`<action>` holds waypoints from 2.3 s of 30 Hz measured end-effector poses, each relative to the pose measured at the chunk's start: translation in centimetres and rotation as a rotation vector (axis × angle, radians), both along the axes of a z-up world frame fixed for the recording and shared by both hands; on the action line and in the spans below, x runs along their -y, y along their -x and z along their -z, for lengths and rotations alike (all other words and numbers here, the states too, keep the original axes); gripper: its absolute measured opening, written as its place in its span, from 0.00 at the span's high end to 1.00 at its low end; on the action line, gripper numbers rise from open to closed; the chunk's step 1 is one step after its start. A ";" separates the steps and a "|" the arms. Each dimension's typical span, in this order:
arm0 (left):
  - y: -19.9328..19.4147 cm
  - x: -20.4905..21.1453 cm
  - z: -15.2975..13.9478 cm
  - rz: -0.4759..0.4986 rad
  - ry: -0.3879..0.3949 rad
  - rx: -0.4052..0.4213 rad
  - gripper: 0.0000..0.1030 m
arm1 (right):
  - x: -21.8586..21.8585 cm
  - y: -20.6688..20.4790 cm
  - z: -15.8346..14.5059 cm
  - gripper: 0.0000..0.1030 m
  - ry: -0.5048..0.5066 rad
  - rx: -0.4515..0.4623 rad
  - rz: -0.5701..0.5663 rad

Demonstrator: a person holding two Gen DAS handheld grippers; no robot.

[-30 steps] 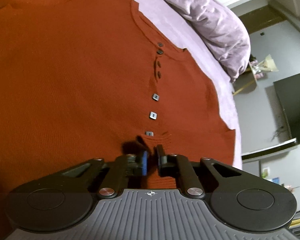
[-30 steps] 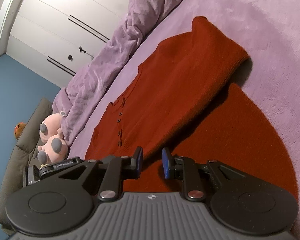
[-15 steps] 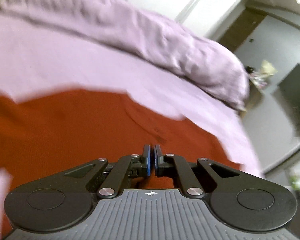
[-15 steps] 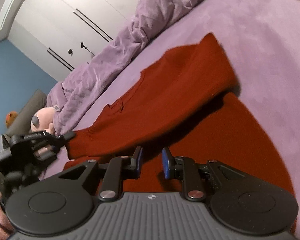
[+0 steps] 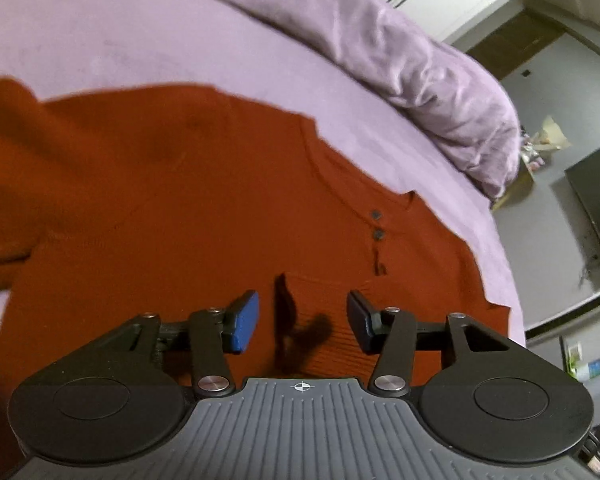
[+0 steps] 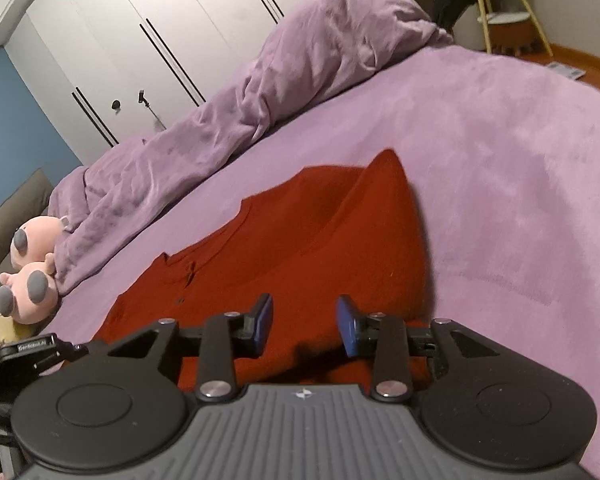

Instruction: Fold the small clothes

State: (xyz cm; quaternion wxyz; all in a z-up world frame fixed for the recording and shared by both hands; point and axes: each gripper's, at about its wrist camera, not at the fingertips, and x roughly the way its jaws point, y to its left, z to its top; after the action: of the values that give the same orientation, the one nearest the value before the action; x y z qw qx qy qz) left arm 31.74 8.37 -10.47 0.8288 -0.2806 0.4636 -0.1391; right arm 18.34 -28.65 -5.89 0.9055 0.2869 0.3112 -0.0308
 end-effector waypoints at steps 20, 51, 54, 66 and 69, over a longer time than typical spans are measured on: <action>-3.0 -1.3 -4.5 -0.034 -0.119 0.189 0.93 | 2.7 -3.8 -0.4 0.54 0.137 -0.017 0.051; -2.5 -1.7 -3.6 -0.043 -0.332 0.225 0.92 | -2.9 -11.0 1.9 0.84 0.426 -0.107 -0.045; -0.7 -0.1 -3.3 0.006 -0.281 0.214 0.79 | -4.0 -10.1 0.9 0.58 0.374 -0.040 -0.098; -2.8 2.7 0.4 0.014 -0.327 0.133 0.73 | -8.8 -12.3 2.6 0.60 0.601 -0.121 -0.141; -2.8 2.6 0.5 0.012 -0.329 0.140 0.73 | -5.5 -12.0 2.5 0.58 0.619 -0.174 0.030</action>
State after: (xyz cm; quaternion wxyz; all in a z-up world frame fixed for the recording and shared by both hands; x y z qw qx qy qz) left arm 34.58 5.80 -11.00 0.8930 -0.1280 0.4229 -0.0851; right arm 30.32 -23.11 -8.35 0.9191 -0.0014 0.3592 -0.1618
